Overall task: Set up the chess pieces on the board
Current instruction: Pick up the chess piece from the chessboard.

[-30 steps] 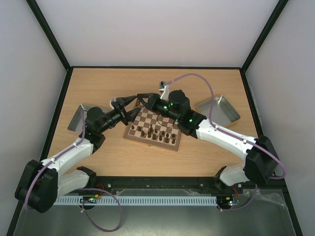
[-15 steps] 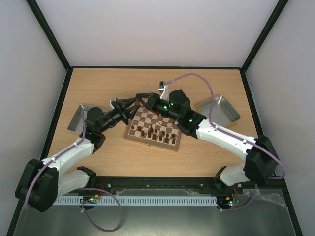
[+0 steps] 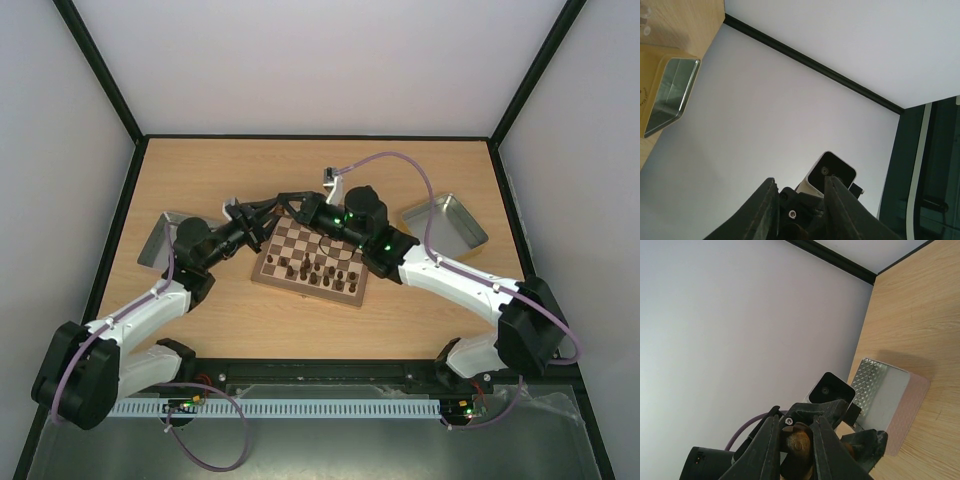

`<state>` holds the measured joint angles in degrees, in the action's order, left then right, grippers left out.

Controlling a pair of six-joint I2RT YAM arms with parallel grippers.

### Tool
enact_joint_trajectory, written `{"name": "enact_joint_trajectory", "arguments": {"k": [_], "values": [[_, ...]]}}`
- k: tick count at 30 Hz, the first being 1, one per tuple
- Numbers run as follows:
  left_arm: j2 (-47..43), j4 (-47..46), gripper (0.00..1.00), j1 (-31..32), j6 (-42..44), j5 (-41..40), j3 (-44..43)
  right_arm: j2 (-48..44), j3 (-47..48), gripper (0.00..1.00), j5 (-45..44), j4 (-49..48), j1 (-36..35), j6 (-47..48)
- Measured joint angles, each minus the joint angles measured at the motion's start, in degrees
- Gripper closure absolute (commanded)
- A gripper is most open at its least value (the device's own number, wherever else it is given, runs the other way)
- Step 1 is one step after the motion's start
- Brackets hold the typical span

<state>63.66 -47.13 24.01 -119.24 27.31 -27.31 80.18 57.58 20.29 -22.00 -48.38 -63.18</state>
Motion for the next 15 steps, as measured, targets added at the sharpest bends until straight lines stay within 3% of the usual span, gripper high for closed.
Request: {"name": "enact_joint_trajectory", "arguments": {"k": [15], "values": [[0.4, -0.6, 0.95, 0.0, 0.0, -0.6, 0.0, -1.2, -1.7, 0.88, -1.0, -0.1, 0.0, 0.4]]}}
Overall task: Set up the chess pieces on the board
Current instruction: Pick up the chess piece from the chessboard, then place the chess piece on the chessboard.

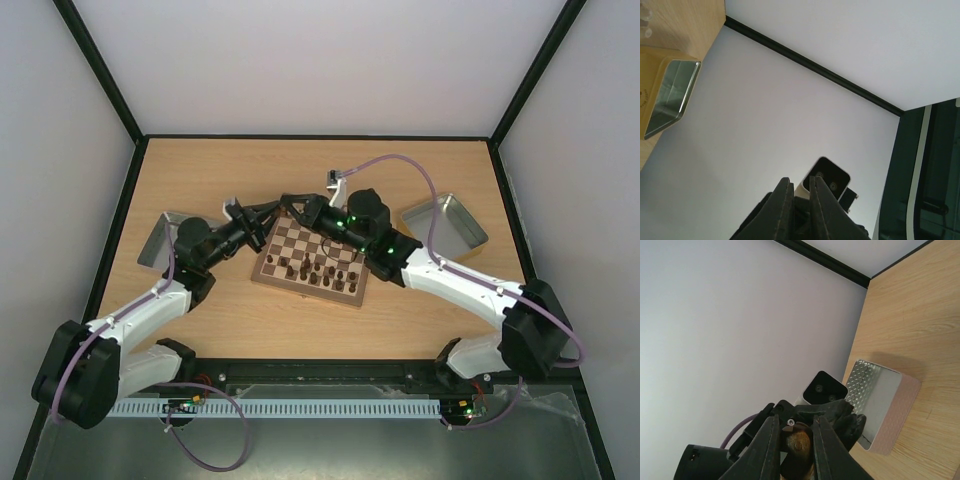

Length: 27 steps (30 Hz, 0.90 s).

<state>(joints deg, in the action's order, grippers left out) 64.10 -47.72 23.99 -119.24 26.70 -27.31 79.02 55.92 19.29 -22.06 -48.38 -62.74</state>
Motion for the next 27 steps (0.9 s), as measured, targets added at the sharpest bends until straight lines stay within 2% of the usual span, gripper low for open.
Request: {"name": "enact_joint_trajectory", "arguments": {"k": [4, 7, 10, 14, 17, 20, 25, 27], "values": [[-0.2, 4.2, 0.95, -0.2, 1.2, -0.7, -0.4, -2.1, -0.3, 0.88, -1.8, 1.5, 0.0, 1.3], [-1.3, 11.0, 0.96, -0.7, 6.4, -2.2, -1.2, -4.7, -0.5, 0.88, -4.8, 3.8, 0.0, 3.1], [-3.6, 20.1, 0.95, -1.5, 15.7, -5.0, -2.1, -7.1, -0.7, 0.88, -8.2, 6.4, 0.0, 5.1], [-6.4, 35.1, 0.95, -0.9, 33.3, -13.0, -5.8, -9.7, -2.1, 0.88, -12.7, 10.0, 0.0, 7.6], [-8.1, 43.2, 0.95, 2.4, 45.7, -21.5, -8.2, -10.3, -3.4, 0.88, -15.2, 11.8, 0.0, 8.9], [-9.5, 48.9, 0.95, 8.5, 56.3, -31.5, -8.2, -10.5, -4.7, 0.88, -16.7, 13.4, 0.0, 9.9], [-9.5, 51.6, 0.95, 16.9, 67.3, -44.0, -5.8, -10.5, -5.4, 0.88, -18.4, 14.8, 0.0, 11.1], [-9.4, 51.4, 0.95, 18.3, 70.1, -46.9, -3.6, -10.5, -5.4, 0.88, -18.9, 15.1, 0.0, 11.5]]}}
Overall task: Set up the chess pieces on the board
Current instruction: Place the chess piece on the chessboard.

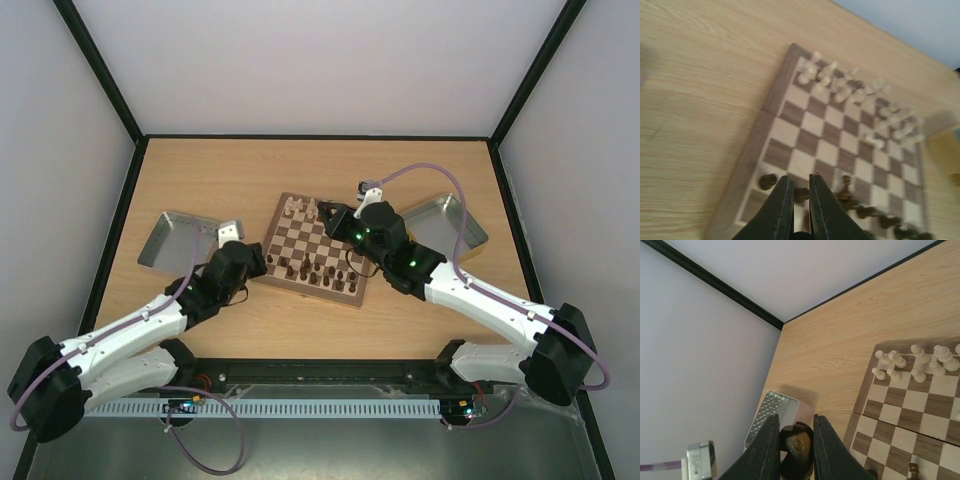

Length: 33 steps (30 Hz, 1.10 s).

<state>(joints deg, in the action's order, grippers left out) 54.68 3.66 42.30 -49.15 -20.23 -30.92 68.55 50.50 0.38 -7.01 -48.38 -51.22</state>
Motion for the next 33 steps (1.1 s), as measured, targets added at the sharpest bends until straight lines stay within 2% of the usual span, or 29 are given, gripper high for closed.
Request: {"name": "enact_joint_trajectory", "arguments": {"k": [6, 13, 33], "values": [[2.9, -4.9, 0.95, 2.0, 5.7, -4.2, 5.9, 0.0, 0.0, 0.87, -1.0, 0.8, 0.0, 1.2], [8.0, -12.4, 0.93, 2.5, 7.6, -4.9, 9.6, 0.0, 0.0, 0.88, -1.5, 1.3, 0.3, 1.8], [21.8, -25.9, 0.88, 2.5, 7.8, -4.4, 10.8, 0.0, 0.0, 0.87, -1.6, 1.7, 0.8, 2.2]]}}
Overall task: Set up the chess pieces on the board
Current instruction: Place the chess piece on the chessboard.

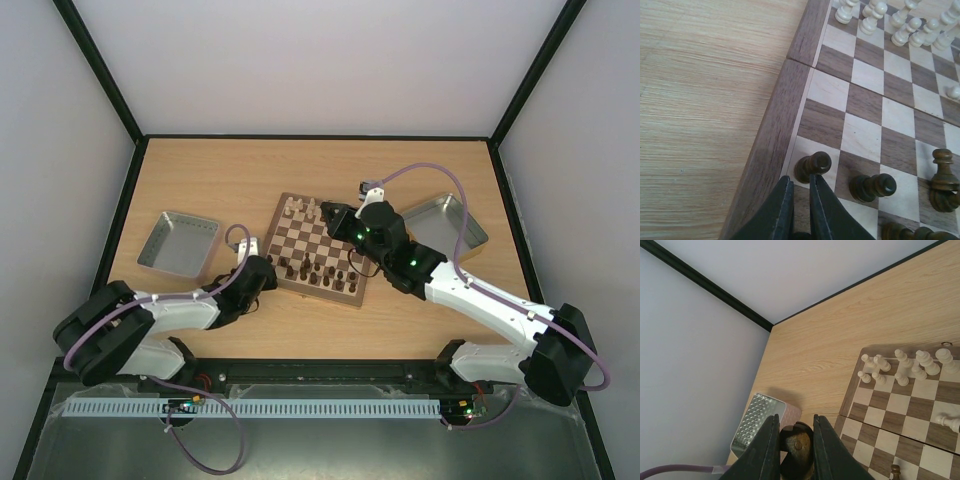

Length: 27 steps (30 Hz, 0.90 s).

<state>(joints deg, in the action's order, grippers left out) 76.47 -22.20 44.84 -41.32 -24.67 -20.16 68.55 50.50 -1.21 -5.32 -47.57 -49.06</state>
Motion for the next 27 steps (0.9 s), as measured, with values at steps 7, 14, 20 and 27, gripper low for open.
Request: {"name": "enact_joint_trajectory", "arguments": {"k": [7, 14, 20, 27], "values": [[2.2, -1.6, 0.85, 0.0, 0.0, -1.4, 0.0, 0.0, 0.0, 0.88, 0.0, 0.0, 0.2, 0.0], [3.6, -2.6, 0.83, 0.0, 0.1, -2.8, 0.0, 0.0, 0.0, 0.88, 0.0, 0.1, 0.3, 0.0], [4.3, -2.8, 0.67, 0.0, 0.0, -3.4, 0.0, 0.0, 0.0, 0.87, 0.0, 0.1, 0.3, 0.0], [0.7, -0.4, 0.55, 0.0, -0.5, -2.4, 0.0, 0.0, 0.0, 0.88, 0.0, 0.1, 0.3, -0.2]]}}
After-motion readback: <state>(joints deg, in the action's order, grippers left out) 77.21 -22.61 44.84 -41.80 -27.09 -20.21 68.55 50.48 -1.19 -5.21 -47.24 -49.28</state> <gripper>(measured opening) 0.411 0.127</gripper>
